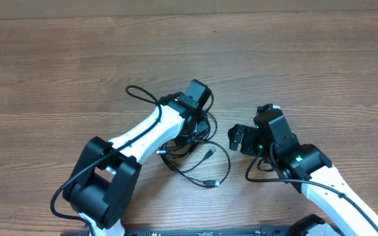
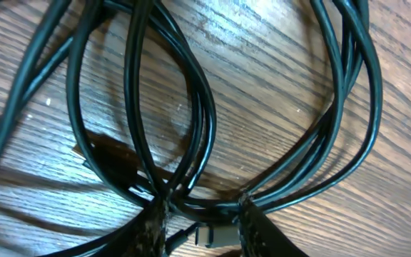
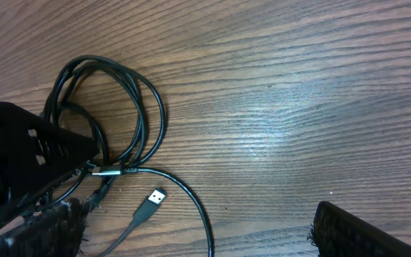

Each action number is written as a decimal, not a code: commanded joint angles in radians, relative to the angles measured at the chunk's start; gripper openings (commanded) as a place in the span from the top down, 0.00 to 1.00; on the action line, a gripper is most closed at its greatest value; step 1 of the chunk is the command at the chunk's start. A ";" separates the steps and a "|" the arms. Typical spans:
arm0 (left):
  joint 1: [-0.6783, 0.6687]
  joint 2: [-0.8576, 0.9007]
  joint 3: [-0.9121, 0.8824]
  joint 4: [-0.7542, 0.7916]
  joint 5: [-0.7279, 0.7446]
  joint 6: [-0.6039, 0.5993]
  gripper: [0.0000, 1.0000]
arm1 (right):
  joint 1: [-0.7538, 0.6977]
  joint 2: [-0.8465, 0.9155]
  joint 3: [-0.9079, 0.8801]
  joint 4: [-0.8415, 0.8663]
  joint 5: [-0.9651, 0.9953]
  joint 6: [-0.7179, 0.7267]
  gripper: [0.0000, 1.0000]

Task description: Untangle cables

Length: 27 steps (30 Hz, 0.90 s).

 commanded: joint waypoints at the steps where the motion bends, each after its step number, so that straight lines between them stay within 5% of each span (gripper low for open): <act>1: -0.010 -0.025 -0.016 -0.002 -0.073 -0.021 0.60 | -0.003 0.004 0.024 0.005 0.010 -0.001 0.00; 5: -0.005 -0.025 -0.016 -0.003 -0.082 -0.021 0.50 | -0.003 0.004 0.024 0.006 0.010 -0.001 0.00; 19: -0.010 0.008 -0.048 0.035 -0.125 -0.103 0.62 | -0.003 0.004 0.024 0.006 0.010 -0.002 0.00; 24: -0.005 0.017 -0.051 0.035 -0.106 -0.113 0.96 | -0.003 0.004 0.024 0.006 0.010 -0.001 0.00; 27: -0.001 0.015 -0.050 0.035 -0.106 -0.105 0.96 | -0.003 0.004 0.024 0.005 0.010 -0.001 0.00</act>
